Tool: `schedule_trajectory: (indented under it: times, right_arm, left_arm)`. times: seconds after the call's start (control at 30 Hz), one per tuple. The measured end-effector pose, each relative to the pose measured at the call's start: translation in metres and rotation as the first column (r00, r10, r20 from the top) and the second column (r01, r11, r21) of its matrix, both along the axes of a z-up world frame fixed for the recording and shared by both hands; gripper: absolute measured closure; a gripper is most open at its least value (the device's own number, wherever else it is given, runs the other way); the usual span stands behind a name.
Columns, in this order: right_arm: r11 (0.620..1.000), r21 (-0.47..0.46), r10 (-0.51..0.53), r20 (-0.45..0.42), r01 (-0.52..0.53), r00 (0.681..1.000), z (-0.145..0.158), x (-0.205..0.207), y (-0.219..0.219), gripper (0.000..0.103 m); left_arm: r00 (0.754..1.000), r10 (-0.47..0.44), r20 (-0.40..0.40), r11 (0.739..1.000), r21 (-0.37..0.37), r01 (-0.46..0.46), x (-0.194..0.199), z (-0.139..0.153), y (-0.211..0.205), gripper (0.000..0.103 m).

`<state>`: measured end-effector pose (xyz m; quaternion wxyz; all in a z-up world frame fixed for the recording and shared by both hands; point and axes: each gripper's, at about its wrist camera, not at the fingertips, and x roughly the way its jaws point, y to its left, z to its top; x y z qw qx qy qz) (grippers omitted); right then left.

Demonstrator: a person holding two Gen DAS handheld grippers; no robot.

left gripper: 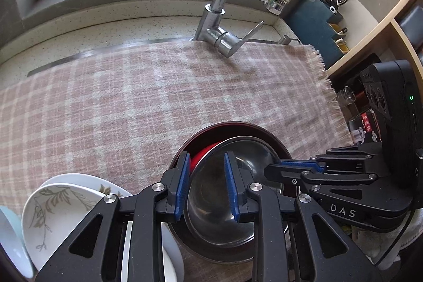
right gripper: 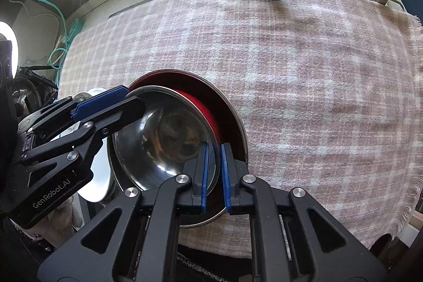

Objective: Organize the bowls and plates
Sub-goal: 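Open the right gripper to release the nested red-exterior bowl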

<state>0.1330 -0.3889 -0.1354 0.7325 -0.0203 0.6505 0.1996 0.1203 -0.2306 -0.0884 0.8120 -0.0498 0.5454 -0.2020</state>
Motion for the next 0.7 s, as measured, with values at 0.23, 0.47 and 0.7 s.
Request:
schedule_trajectory:
  times: [0.23, 0.47, 0.7]
  right_arm:
    - [0.999, 0.042, 0.004, -0.028, -0.003, 1.0, 0.002, -0.005, -0.002, 0.075]
    - [0.998, 0.07, 0.003, -0.062, 0.001, 0.998, 0.005, -0.014, -0.008, 0.073]
    - [0.996, 0.081, -0.022, -0.039, 0.025, 0.999, 0.015, -0.017, -0.015, 0.068]
  left_arm:
    - [0.999, -0.025, 0.036, 0.998, 0.054, 0.023, 0.003, -0.004, -0.009, 0.08]
    - [0.997, -0.052, 0.058, 0.995, 0.084, 0.047, 0.003, -0.005, -0.019, 0.08]
    - [0.997, -0.064, 0.046, 0.995, 0.081, 0.06, 0.003, -0.006, -0.021, 0.08]
